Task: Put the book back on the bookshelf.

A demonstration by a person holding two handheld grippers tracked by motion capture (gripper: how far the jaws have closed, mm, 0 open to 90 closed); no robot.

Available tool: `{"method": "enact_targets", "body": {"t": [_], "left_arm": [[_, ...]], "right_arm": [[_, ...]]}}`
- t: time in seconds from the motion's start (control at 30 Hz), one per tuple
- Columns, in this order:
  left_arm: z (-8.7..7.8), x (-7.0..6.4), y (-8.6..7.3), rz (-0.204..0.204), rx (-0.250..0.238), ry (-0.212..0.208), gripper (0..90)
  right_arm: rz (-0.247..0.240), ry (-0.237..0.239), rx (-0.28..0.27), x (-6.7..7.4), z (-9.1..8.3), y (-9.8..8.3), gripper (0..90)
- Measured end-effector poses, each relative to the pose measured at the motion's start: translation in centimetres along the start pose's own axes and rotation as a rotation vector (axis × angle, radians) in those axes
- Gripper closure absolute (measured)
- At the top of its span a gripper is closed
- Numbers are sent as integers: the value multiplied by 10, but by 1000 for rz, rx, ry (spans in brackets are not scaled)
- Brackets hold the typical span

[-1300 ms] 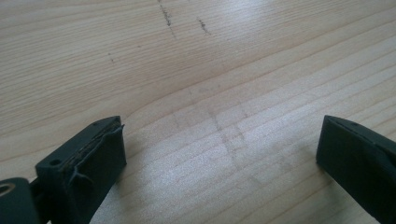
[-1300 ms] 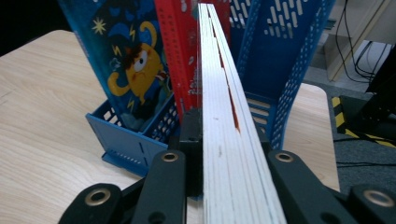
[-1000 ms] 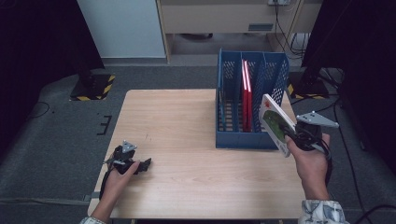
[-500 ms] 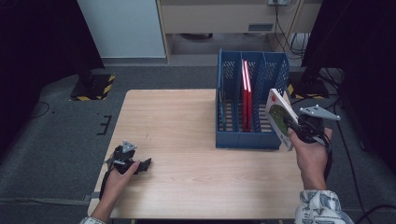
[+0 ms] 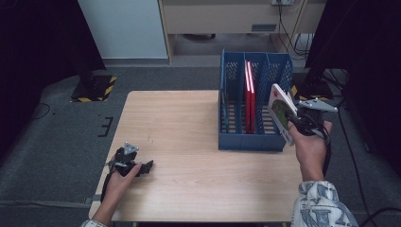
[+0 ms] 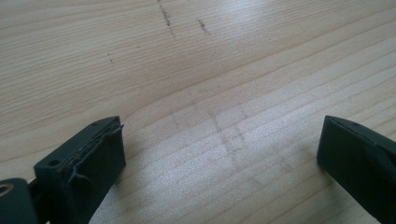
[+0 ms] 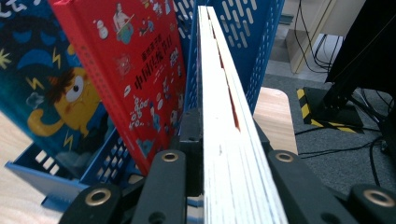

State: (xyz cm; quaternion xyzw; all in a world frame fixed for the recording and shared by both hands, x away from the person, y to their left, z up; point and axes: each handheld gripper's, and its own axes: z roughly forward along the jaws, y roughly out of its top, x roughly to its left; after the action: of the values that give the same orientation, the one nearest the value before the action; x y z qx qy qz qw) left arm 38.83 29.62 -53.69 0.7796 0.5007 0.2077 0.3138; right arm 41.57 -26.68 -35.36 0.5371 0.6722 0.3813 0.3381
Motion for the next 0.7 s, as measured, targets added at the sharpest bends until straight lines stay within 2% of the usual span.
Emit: {"method": "enact_targets", "body": {"t": [0.4,0.7], "left_arm": [[0,0,0,0,0,0,0],[0,0,0,0,0,0,0]], "right_arm": [[24,-24,-4,0,19,8,760],[46,-51,2,3,44,12,760]]}}
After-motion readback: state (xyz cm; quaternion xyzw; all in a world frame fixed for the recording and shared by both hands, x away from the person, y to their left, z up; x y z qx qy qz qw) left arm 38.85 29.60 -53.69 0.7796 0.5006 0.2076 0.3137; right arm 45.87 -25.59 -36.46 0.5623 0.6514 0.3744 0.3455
